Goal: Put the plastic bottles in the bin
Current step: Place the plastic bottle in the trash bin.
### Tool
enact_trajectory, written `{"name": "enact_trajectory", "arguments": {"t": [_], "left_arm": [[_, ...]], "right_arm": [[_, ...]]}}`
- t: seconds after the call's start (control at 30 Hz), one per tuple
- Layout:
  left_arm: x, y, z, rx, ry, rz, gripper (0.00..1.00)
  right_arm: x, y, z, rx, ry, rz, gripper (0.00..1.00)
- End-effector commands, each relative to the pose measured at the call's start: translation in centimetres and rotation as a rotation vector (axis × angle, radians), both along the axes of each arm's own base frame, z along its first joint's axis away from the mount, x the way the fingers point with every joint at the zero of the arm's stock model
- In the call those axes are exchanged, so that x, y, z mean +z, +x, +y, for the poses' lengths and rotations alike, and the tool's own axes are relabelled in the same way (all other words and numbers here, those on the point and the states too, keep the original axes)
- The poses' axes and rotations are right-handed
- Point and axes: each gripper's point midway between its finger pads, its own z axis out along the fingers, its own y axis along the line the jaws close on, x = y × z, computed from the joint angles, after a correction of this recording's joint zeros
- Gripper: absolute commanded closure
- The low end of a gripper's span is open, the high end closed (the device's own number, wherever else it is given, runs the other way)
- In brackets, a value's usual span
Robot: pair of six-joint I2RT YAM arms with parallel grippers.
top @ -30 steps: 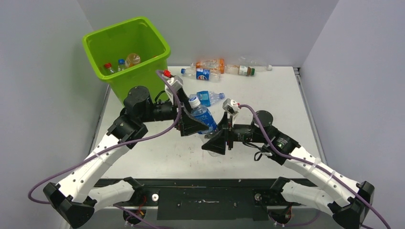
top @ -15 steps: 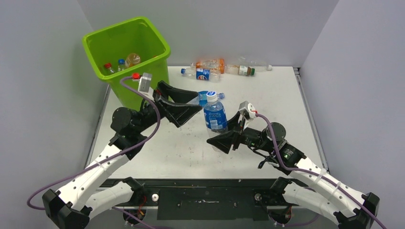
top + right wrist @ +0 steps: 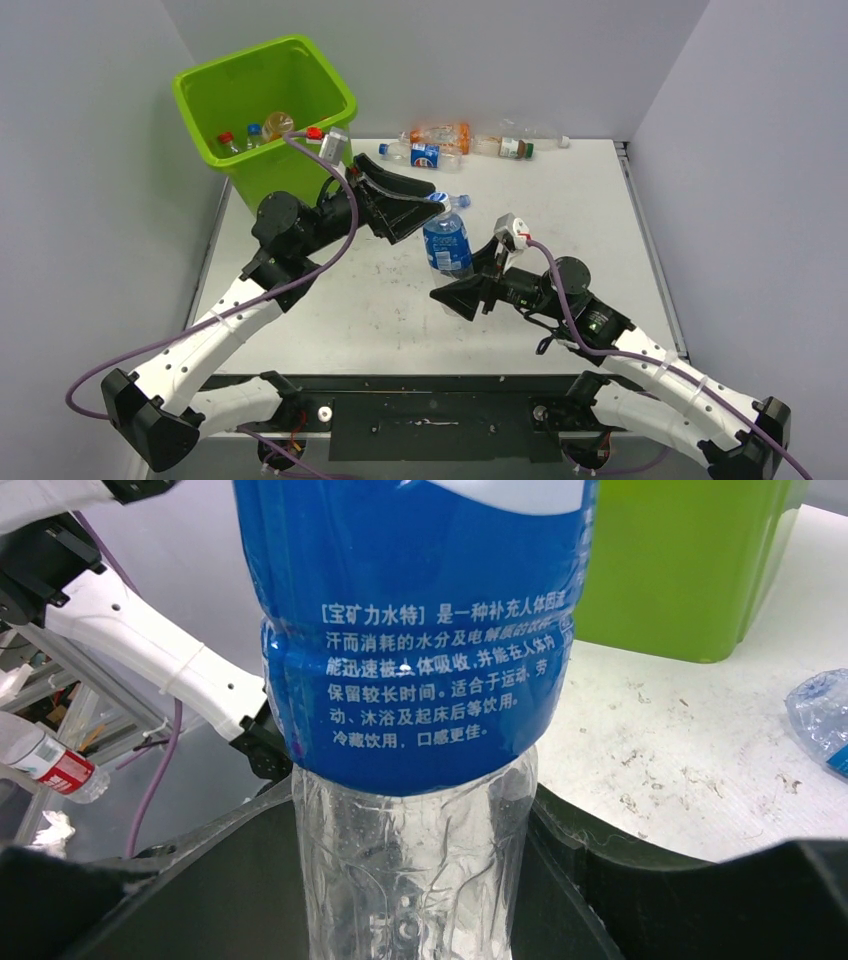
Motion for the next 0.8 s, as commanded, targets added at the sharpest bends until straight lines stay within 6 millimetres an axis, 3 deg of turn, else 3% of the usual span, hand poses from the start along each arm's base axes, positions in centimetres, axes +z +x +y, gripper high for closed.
{"name": "enact_trajectory", "arguments": {"t": [0.0,0.17,0.37,0.43,0.53,0.6,0.7,0.77], "left_arm": [[1.3,-0.8,-0.6,0.005,0.059,-0.094,0.22],[0.3,-1.1,-1.9,0.015,0.143,-0.128,0.30],[-0.7,-1.1,-2.6,0.007,0.178,-0.126,0.50],[-1.0,-1.1,-2.7,0.003,0.188,-0.124,0.61],[-1.1,-1.0,-2.8,0.002,0.189,-0.125,0.87],[-1.0,-1.1,-2.7,0.002,0.186,-0.131,1.00],[-0.3,-1.2,-2.3,0.020,0.173,-0.152,1.00],[0.4,-1.2,-1.7,0.053,0.164,-0.174,1.00]], "right_arm": [[2.4,0.2,0.3,-0.007,0.037,-0.076,0.64],[2.4,0.3,0.4,-0.011,0.032,-0.077,0.64],[2.5,0.3,0.3,-0.017,0.032,-0.080,0.64],[2.6,0.4,0.2,-0.020,0.035,-0.082,0.65],[2.7,0.3,0.2,-0.021,0.033,-0.083,0.64],[2.8,0.5,0.0,-0.036,0.029,-0.076,0.54],[3.7,0.6,-0.6,-0.065,0.017,-0.066,0.09],[5.0,0.2,-1.3,-0.077,0.017,-0.066,0.10]]}}
